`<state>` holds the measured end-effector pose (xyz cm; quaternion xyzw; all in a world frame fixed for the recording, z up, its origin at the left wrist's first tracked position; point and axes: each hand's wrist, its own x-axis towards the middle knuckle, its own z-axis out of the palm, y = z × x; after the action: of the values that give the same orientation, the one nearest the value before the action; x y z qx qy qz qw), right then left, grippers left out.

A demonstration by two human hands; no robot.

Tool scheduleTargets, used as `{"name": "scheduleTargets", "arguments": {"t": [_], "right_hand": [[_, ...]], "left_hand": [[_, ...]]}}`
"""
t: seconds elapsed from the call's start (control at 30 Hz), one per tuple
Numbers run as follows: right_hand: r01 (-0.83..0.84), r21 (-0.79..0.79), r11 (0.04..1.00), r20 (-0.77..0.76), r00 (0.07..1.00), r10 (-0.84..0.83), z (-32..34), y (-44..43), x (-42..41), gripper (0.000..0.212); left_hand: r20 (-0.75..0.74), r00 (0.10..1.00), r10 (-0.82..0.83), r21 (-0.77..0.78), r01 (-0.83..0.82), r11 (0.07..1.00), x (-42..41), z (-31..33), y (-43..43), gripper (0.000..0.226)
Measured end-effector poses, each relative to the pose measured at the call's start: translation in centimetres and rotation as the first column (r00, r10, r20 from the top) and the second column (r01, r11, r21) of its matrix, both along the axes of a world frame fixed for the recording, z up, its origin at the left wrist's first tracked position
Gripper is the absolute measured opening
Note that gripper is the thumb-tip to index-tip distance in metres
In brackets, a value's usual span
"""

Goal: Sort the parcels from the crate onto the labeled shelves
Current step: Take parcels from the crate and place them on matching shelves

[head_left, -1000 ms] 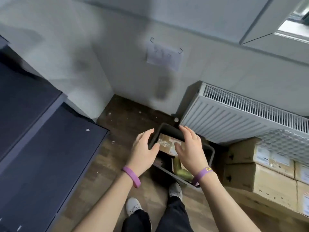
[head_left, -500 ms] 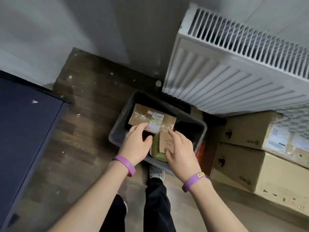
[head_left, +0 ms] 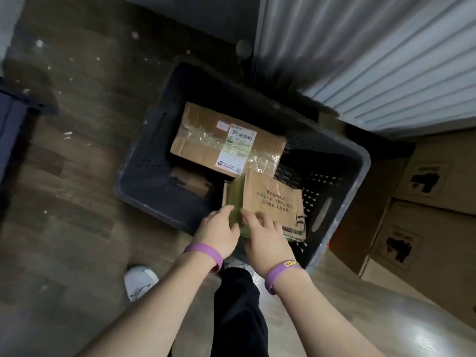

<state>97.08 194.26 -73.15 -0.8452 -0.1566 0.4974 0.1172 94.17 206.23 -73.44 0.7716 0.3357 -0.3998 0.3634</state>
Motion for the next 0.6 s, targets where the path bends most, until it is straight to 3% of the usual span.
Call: {"name": "scheduleTargets", "arguments": {"t": [0.17, 0.33, 0.43, 0.6], "right_hand": [[-0.082, -0.069, 0.994, 0.049, 0.995, 0.086, -3.2, 0.6, -1.0, 0.068], [-0.115, -0.123, 0.986, 0.086, 0.988, 0.127, -3.9, 1.0, -0.1, 0.046], [-0.095, -0.131, 0.987, 0.088, 0.99, 0.107, -2.9, 0.8, 0.2, 0.044], [-0.048, -0.073, 0.996, 0.145, 0.988, 0.058, 0.8, 0.4, 1.4, 0.047]], "left_hand": [[-0.068, 0.998, 0.014, 0.012, -0.013, 1.0, -1.0, -4.1, -0.6, 0.056], [-0.055, 0.998, 0.005, 0.0, -0.005, 1.0, -1.3, -5.0, -1.0, 0.059], [-0.033, 0.997, 0.069, -0.035, -0.07, 0.997, -1.6, -3.8, -1.1, 0.06], [0.181, 0.971, 0.159, 0.02, -0.166, 0.986, -1.1, 0.2, -0.9, 0.055]]}}
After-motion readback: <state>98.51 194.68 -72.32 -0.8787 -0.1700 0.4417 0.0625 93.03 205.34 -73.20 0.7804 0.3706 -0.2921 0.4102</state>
